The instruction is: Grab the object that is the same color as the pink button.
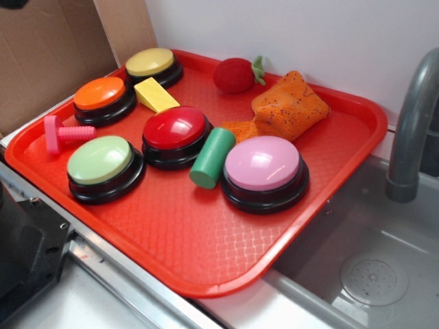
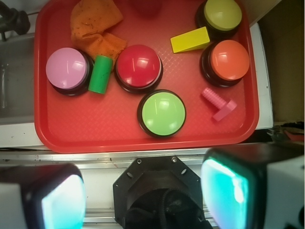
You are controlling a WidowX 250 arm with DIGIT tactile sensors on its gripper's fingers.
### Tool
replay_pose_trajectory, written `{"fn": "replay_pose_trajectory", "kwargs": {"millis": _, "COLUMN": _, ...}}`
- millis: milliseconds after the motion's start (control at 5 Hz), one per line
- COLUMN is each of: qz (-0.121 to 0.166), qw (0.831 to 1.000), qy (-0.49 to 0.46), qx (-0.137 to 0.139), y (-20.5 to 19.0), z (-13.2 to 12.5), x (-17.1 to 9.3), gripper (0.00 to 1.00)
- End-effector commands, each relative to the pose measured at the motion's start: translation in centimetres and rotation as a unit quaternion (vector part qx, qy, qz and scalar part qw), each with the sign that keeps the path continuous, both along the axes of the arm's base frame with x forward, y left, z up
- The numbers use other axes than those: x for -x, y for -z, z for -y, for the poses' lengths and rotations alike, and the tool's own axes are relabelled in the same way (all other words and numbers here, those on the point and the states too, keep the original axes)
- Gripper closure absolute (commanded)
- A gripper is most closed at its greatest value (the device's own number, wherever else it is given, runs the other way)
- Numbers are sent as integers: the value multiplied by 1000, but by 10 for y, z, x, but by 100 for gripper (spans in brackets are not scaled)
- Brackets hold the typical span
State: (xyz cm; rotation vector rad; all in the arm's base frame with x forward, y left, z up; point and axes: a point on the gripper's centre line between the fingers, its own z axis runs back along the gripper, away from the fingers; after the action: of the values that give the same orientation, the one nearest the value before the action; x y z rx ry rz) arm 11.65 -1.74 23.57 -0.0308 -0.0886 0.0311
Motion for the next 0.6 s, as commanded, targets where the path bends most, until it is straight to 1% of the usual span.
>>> {"fn": "replay_pose_trajectory", "kwargs": {"millis": 0, "qz": 0, "qw": 1000, "qy": 0, "qx": 0, "y": 0, "z": 0, "x": 0, "gripper": 0}}
{"fn": "replay_pose_trajectory", "kwargs": {"millis": 200, "qz": 10, "qw": 999, "qy": -48, "qx": 5, "y": 7, "z": -16, "x": -9, "gripper": 0}}
{"fn": "replay_pose_trajectory", "kwargs": {"millis": 400, "qz": 6, "qw": 993, "qy": -117, "qx": 11, "y": 28, "z": -47, "x": -21, "gripper": 0}}
